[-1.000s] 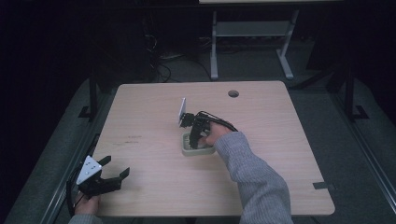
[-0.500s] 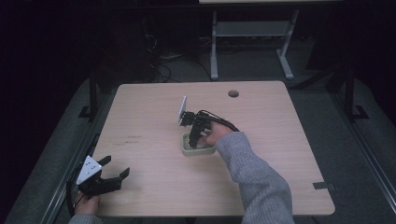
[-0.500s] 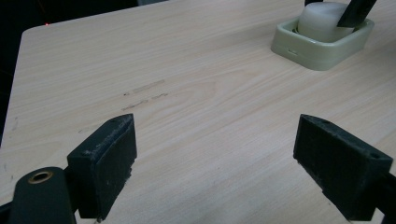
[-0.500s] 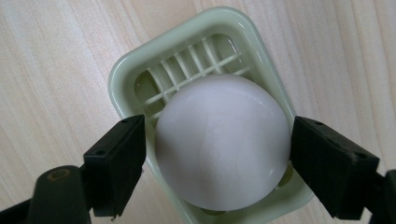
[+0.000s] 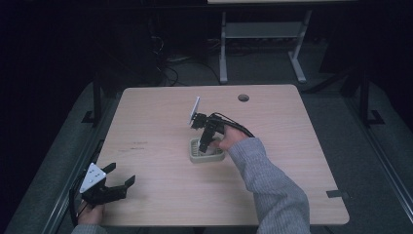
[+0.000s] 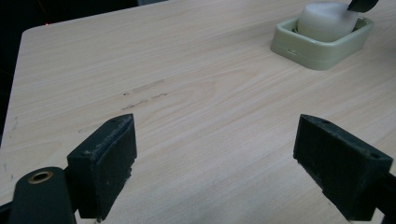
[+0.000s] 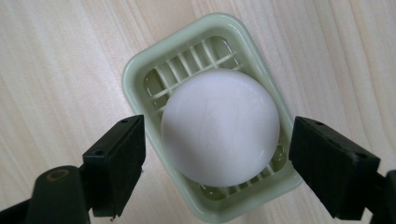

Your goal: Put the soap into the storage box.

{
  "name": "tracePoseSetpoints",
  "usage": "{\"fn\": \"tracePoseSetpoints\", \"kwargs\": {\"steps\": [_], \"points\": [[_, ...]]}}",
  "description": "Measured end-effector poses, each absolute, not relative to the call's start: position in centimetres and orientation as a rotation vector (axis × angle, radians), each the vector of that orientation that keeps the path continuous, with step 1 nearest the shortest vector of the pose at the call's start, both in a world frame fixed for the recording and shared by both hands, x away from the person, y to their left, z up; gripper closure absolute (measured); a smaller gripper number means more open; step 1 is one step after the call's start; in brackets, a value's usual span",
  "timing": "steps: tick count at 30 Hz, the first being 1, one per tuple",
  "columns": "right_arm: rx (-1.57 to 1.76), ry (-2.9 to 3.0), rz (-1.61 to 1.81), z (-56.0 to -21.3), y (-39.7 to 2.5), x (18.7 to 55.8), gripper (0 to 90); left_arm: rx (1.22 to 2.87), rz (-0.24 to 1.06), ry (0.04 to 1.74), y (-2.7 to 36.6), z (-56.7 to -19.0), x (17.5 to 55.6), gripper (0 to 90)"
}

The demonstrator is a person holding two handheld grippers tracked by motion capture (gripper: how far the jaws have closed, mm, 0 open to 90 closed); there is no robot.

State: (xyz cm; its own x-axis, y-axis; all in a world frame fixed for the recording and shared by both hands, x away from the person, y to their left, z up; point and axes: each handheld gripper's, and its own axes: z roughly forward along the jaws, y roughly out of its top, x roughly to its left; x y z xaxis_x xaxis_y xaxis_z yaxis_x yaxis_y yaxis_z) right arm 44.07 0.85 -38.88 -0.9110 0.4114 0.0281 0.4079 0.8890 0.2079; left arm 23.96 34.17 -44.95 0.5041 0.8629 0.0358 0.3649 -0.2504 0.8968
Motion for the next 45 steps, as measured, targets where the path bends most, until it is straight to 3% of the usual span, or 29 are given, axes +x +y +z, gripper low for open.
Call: {"fn": "tracePoseSetpoints", "kwargs": {"steps": [20, 45], "points": [[0.698, 3.005, 0.386, -37.3, -1.9, 42.9, 19.5, 1.843, 0.685, 1.018, 34.1, -45.0, 24.0, 12.8], [0.791, 2.993, 0.422, -37.7, -6.4, 41.0, 20.1, 1.849, 0.683, 1.017, 33.9, -45.0, 24.0, 12.9]]}}
